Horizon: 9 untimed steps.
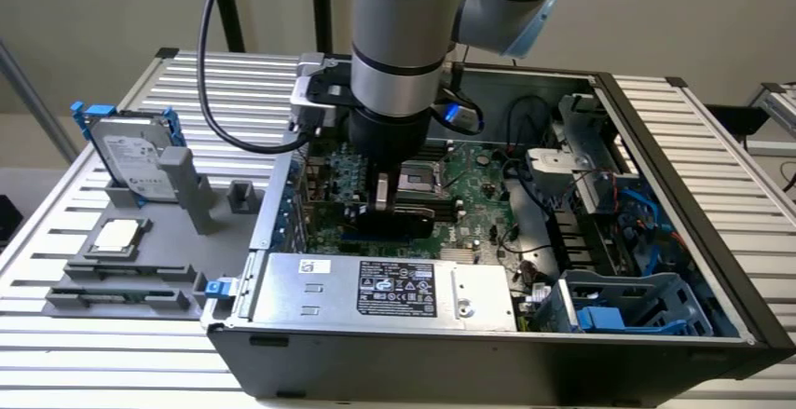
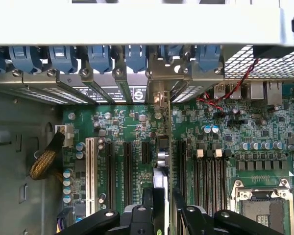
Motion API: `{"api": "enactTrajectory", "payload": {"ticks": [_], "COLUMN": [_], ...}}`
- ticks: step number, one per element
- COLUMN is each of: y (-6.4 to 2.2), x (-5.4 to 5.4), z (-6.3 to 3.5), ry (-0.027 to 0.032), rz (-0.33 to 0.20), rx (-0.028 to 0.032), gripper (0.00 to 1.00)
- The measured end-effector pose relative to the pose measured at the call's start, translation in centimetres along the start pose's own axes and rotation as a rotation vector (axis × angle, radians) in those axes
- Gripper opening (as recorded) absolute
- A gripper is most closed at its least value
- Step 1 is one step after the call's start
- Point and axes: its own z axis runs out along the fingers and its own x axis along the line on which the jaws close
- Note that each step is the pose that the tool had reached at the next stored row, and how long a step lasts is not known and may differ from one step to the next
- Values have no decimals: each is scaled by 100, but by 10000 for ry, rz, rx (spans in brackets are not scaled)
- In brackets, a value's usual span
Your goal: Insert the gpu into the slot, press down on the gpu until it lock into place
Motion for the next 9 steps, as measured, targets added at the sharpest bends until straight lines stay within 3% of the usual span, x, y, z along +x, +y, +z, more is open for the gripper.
{"api": "enactTrajectory", "payload": {"ticks": [9], "y": [-8], "x": [-7], "z": [0], "ry": [1], "rz": [1], "rx": [-26], "gripper": [26]}}
